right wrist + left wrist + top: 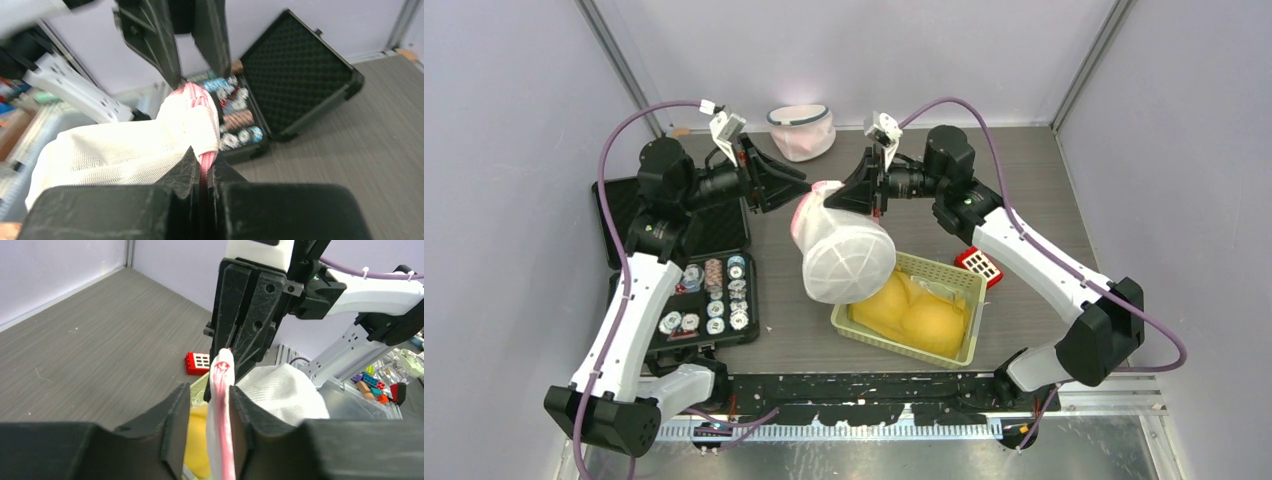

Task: Unzip the laundry bag and remove the bra
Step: Unzip the laundry bag at the center of the board.

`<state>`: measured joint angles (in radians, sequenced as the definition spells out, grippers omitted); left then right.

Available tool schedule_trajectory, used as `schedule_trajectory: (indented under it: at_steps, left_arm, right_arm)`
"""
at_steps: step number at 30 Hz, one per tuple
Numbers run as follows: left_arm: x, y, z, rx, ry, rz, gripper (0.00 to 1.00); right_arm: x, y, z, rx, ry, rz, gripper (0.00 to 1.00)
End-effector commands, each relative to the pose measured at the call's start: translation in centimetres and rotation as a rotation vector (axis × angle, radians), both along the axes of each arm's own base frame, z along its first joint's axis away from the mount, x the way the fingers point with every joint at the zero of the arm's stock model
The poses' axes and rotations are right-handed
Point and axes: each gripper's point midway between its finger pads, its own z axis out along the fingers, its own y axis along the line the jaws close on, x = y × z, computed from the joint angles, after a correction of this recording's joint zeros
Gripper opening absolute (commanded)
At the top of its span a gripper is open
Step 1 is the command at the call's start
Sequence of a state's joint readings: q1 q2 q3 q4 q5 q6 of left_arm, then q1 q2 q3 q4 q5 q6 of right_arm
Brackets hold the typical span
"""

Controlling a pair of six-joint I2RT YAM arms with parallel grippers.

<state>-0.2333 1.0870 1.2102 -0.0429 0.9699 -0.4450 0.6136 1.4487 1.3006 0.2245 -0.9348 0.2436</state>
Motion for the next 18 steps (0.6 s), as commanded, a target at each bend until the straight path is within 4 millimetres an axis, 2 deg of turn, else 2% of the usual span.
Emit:
schedule_trajectory:
  at_steps: [1,5,14,18]
  left_arm:
    - [-1.8,0.9,0.7,0.085,-0.057,-0.019,0.41]
    - [-2.0,0.8,0.4,0.104,-0.016,-0.031,0.46]
    - [0.0,0.1,-0.7,0.155,0.086,0.002,0.47]
    - [-0.5,-0.9,-2.2,0.232,0.118,-0.03,0.47]
  right_arm:
    - [-0.5,-1.7,1.6,-0.073,-0.264,-0.034,0.01]
    - [0.0,-2.3,1.1,-0.135,-0.378,-0.056,0.01]
    - [0.2,-2.1,0.5,-0.218,-0.573,-0.097,0.0]
    - [0.9,-1.8,0.5,-0.248,-0.607,-0.152,0.0]
